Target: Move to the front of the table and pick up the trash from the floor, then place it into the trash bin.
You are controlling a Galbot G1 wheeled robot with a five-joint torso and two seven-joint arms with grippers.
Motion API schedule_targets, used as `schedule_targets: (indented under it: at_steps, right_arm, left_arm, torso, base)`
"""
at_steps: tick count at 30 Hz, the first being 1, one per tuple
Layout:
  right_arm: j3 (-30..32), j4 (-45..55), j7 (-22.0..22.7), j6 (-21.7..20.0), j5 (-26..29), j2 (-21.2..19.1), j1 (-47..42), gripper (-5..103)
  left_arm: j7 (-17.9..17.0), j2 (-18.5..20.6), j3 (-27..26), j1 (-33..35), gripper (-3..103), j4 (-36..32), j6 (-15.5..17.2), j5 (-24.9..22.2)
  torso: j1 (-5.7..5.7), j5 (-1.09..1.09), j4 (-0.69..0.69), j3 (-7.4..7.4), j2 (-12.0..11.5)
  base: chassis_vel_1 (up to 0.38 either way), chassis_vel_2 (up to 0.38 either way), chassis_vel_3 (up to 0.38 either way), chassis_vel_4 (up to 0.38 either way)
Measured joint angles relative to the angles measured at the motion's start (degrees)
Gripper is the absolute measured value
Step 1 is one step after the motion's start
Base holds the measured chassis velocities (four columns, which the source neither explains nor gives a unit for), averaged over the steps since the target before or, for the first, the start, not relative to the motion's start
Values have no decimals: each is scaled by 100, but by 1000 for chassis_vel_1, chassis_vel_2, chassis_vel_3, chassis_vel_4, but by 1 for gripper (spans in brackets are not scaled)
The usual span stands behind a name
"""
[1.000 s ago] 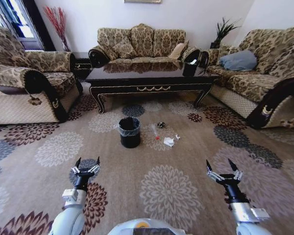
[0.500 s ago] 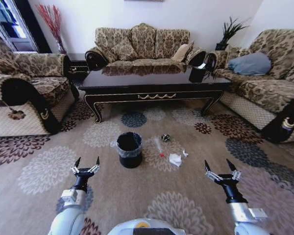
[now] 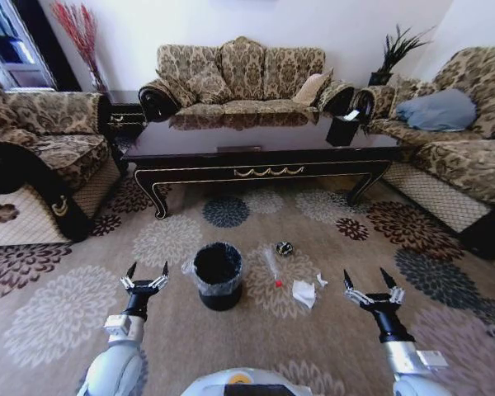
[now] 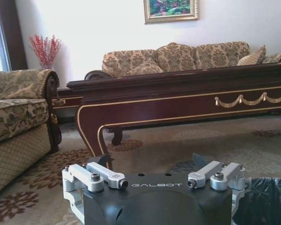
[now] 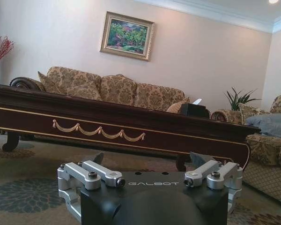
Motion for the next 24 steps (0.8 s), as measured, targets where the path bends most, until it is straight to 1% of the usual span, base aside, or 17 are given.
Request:
schedule_targets:
  at_steps: [1,2,3,5,7,8,9,11,12,13,15,17,18,20,22,23,24]
  right_arm:
    - [-14,-14,1,2,-18,10,1,100]
    - [-31,-28,1,7,-37,20,1,100]
    - [-31,-28,1,7,-37,20,1,100]
    - [-57,-42,1,19,-66,35,1,100]
    - [-76,-51,1,35,-100,51,-2,100]
    - [-76,-51,1,35,-100,51,-2,100]
    - [-80,-51,-1,43,-117,55,-4,100]
    - [-114,-56,-4,50,-138,54,-1,100]
    - [-141,-64,-5,50,-148,37,11,100]
    - [-141,-64,-5,50,-148,37,11,100]
    - [-206,-98,-5,50,-165,-16,49,100]
    - [-213,-117,-5,53,-172,-30,42,100]
    - [-213,-117,-5,53,-172,-30,42,100]
    - [-205,-125,-6,73,-173,-29,21,100]
    - [-203,-125,-7,92,-201,-24,11,100]
    - [-203,-125,-7,92,-201,-24,11,100]
    - [-222,-120,-8,93,-225,-24,16,100]
  left_arm:
    - [-28,58,41,-41,100,-39,112,-41]
    - [-68,142,102,-110,100,-92,314,-129]
    - [-68,142,102,-110,100,-92,314,-129]
    - [-128,313,237,-268,100,-164,794,-337]
    - [-261,551,410,-533,100,-210,1320,-506]
    - [-261,551,410,-533,100,-210,1320,-506]
    - [-344,649,486,-645,100,-239,1524,-626]
    - [-593,835,654,-869,100,-338,1997,-1075]
    - [-773,913,723,-993,100,-414,2309,-1417]
    - [-773,913,723,-993,100,-414,2309,-1417]
    - [-1102,1017,810,-1158,100,-525,2901,-2069]
    - [-1346,1116,923,-1333,100,-547,3365,-2623]
    - [-1346,1116,923,-1333,100,-547,3365,-2623]
    - [-1441,1214,1041,-1581,100,-408,3639,-3028]
    - [-1523,1284,1162,-1901,100,-151,3776,-3367]
    - [-1523,1284,1162,-1901,100,-151,3776,-3367]
    - [-1582,1318,1220,-2061,100,-50,3834,-3573]
  torso:
    - [-1,0,1,-1,1]
    - [-3,2,1,-3,1]
    - [-3,2,1,-3,1]
    - [-4,2,1,-3,2]
    - [-4,2,-1,-3,2]
    - [-4,2,-1,-3,2]
    - [-4,2,-1,-3,2]
    - [-3,0,-1,-1,2]
    - [-3,1,-2,-1,2]
    - [-3,1,-2,-1,2]
    - [-3,1,2,-2,2]
    - [-3,2,2,-2,2]
    - [-3,2,2,-2,2]
    - [-4,3,0,-2,2]
    - [-3,-1,-1,-1,2]
    - [-3,-1,-1,-1,2]
    - [-3,0,-2,-1,2]
  base:
    - [0,0,0,0]
    - [0,0,0,0]
    - [0,0,0,0]
    - [15,-23,-15,29]
    - [8,-18,-15,29]
    - [0,0,0,0]
    - [0,0,0,0]
    - [0,0,0,0]
    - [0,0,0,0]
    - [0,0,0,0]
    - [0,0,0,0]
    - [0,0,0,0]
    - [0,0,0,0]
    - [0,0,0,0]
    - [0,0,0,0]
    - [0,0,0,0]
    - [0,0,0,0]
